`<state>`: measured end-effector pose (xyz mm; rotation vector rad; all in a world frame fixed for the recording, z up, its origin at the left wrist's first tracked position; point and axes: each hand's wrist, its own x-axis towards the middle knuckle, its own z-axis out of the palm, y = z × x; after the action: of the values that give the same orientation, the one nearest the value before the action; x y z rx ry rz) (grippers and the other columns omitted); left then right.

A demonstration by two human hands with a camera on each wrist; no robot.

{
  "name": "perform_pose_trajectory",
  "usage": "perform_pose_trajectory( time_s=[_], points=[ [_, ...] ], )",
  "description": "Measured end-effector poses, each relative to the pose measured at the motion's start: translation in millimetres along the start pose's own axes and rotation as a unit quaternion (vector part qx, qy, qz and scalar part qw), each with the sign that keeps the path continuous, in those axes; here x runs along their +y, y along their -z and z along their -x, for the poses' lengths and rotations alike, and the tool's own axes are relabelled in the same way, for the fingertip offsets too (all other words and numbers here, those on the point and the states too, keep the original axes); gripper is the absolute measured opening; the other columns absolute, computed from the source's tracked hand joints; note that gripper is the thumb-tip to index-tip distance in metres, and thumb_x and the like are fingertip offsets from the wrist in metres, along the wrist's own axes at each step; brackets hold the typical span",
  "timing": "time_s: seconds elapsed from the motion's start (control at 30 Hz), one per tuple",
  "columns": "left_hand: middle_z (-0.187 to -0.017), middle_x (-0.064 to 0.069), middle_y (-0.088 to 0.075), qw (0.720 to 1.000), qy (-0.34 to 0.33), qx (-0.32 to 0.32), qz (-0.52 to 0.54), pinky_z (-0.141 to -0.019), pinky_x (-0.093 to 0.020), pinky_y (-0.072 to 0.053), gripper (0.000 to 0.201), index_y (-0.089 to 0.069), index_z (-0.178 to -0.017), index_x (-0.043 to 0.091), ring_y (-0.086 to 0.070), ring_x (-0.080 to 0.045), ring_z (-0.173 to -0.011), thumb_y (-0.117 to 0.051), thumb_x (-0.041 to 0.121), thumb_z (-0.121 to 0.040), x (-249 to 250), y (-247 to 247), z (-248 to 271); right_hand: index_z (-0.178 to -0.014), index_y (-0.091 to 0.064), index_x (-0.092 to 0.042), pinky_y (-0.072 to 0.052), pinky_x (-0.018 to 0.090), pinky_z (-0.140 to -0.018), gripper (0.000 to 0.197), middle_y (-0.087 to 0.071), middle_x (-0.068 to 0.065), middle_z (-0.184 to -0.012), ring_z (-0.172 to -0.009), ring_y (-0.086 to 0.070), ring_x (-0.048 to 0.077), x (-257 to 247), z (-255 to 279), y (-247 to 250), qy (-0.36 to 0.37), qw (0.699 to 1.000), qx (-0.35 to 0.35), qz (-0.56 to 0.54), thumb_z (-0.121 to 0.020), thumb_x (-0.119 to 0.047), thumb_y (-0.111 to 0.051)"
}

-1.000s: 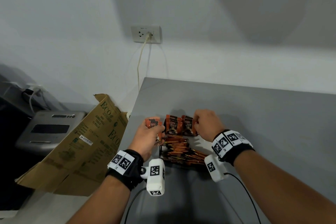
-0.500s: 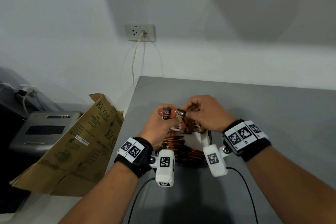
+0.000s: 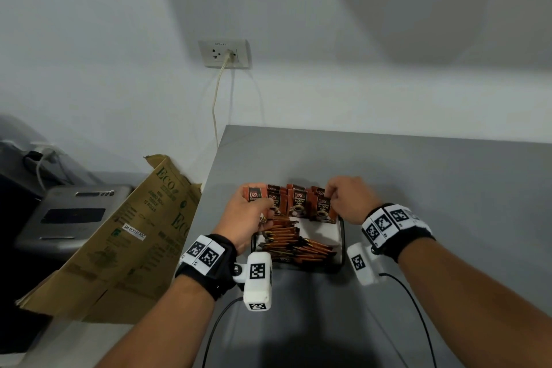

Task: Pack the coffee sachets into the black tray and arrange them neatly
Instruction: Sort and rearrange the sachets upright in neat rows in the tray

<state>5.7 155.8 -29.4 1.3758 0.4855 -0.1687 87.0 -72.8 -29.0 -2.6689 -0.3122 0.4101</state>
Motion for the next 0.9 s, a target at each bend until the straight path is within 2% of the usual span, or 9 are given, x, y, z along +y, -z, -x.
perform_pose_trajectory(
  time_s=[0.1, 0.2, 0.37, 0.57, 0.7, 0.8, 0.9],
  points=[
    [-0.097, -0.008, -0.069, 1.000, 0.004, 0.005, -0.001, -0.070, -0.032, -0.058, 0.026, -0.060, -0.117, 0.014, -0.065, -0.017, -0.081, -0.063, 0.006, -0.093, -2, 2, 1, -0.094, -0.066, -0.020, -0.058, 0.036, -0.077, 0.021, -0.066, 0.001, -0.098, -0.086, -0.064, 0.019, -1, -2, -9, 0.005, 1.000, 0.012, 0.023, -0.084, -0.002, -0.064],
    [-0.095, -0.008, -0.068, 1.000, 0.005, 0.004, -0.008, -0.068, -0.030, -0.057, 0.028, -0.060, -0.119, 0.015, -0.064, -0.014, -0.076, -0.063, 0.006, -0.093, -4, 5, 2, -0.097, -0.064, -0.017, -0.056, 0.034, -0.076, 0.021, -0.063, 0.002, -0.098, -0.086, -0.061, 0.020, 3, -3, -16, 0.017, 0.998, 0.009, 0.055, -0.082, -0.005, -0.071],
    [-0.095, -0.008, -0.069, 1.000, 0.003, 0.006, -0.011, -0.072, -0.033, -0.057, 0.026, -0.062, -0.117, 0.017, -0.063, -0.017, -0.079, -0.061, 0.006, -0.094, -4, 9, 3, -0.091, -0.061, -0.018, -0.055, 0.039, -0.078, 0.019, -0.059, 0.004, -0.097, -0.087, -0.057, 0.022, 9, -7, -18, 0.028, 0.997, 0.027, 0.072, -0.081, -0.002, -0.065],
    [-0.095, -0.009, -0.069, 1.000, 0.010, 0.010, -0.020, -0.072, -0.033, -0.056, 0.026, -0.061, -0.116, 0.018, -0.064, -0.018, -0.080, -0.062, 0.007, -0.093, -7, 8, 3, -0.087, -0.056, -0.018, -0.054, 0.036, -0.077, 0.017, -0.054, 0.000, -0.090, -0.083, -0.054, 0.020, 8, -9, -20, 0.037, 0.995, 0.050, 0.074, -0.083, -0.002, -0.062],
    [-0.098, -0.010, -0.069, 1.000, 0.011, 0.006, -0.019, -0.071, -0.031, -0.056, 0.027, -0.062, -0.117, 0.017, -0.065, -0.018, -0.080, -0.062, 0.007, -0.093, -6, 7, 4, -0.093, -0.051, -0.018, -0.053, 0.036, -0.077, 0.021, -0.052, 0.002, -0.097, -0.083, -0.053, 0.021, 7, -5, -21, 0.037, 0.996, 0.059, 0.051, -0.084, -0.006, -0.065],
    [-0.100, -0.011, -0.071, 1.000, 0.016, 0.002, 0.003, -0.074, -0.037, -0.057, 0.031, -0.062, -0.116, 0.015, -0.068, -0.023, -0.082, -0.056, -0.001, -0.091, -2, 6, 6, -0.098, -0.049, -0.019, -0.055, 0.035, -0.078, 0.029, -0.050, 0.001, -0.104, -0.087, -0.053, 0.019, 7, 0, -19, 0.039, 0.996, 0.072, 0.030, -0.082, -0.009, -0.071],
    [-0.105, -0.016, -0.071, 1.000, 0.014, -0.014, 0.013, -0.077, -0.044, -0.060, 0.034, -0.059, -0.118, 0.013, -0.072, -0.029, -0.082, -0.051, -0.006, -0.091, 1, 4, 6, -0.103, -0.051, -0.021, -0.049, 0.027, -0.073, 0.031, -0.047, -0.002, -0.110, -0.088, -0.051, 0.015, 5, 8, -14, 0.045, 0.994, 0.097, 0.005, -0.082, -0.013, -0.073]
  ],
)
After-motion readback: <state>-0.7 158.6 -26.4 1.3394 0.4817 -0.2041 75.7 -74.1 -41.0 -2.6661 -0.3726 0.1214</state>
